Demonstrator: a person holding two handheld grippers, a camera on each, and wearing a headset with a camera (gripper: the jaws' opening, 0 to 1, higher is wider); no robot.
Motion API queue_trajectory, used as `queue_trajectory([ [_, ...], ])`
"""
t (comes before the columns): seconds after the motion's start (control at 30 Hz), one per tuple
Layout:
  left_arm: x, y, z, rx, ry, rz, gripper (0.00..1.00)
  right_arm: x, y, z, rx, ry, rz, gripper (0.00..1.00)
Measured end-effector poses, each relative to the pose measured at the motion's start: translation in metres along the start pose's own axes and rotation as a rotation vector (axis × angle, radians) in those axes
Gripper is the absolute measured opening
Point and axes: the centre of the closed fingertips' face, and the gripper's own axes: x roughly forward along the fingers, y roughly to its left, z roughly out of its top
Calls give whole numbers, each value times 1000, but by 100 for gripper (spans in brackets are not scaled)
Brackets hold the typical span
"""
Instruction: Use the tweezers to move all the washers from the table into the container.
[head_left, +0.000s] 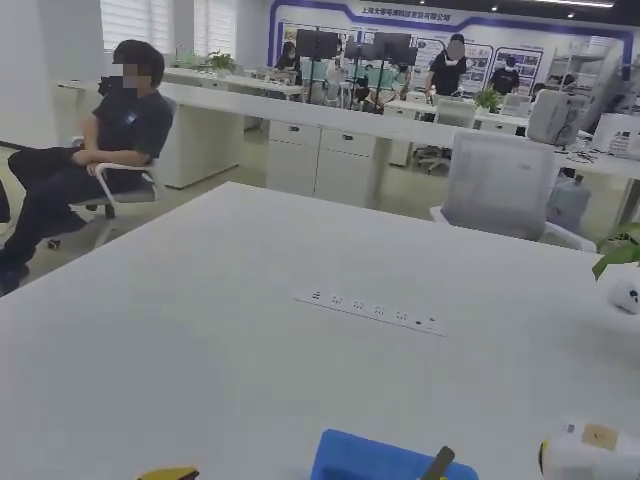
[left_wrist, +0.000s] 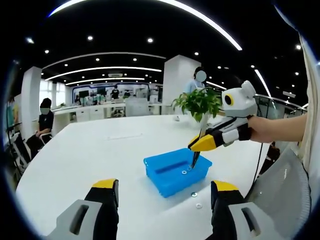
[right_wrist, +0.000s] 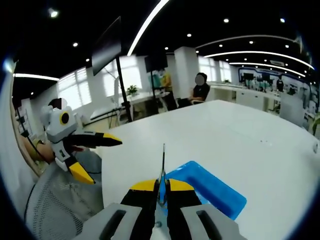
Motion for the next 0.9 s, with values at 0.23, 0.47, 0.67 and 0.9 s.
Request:
queue_trajectory([
  [0.23,0,1,0,-1,0,2,76,4,-20,2,34,-8,-18,3],
  [0.47,0,2,-1,0,3,2,75,12,-39,-11,70,16,-37,3],
  [0.67,0,2,-2,-2,7,-3,75,17,-51,-19,91,37,-47,3],
  [0.9,1,2,-3,-1,13,-5,75,27,-59,-27,107,65,-45,3],
])
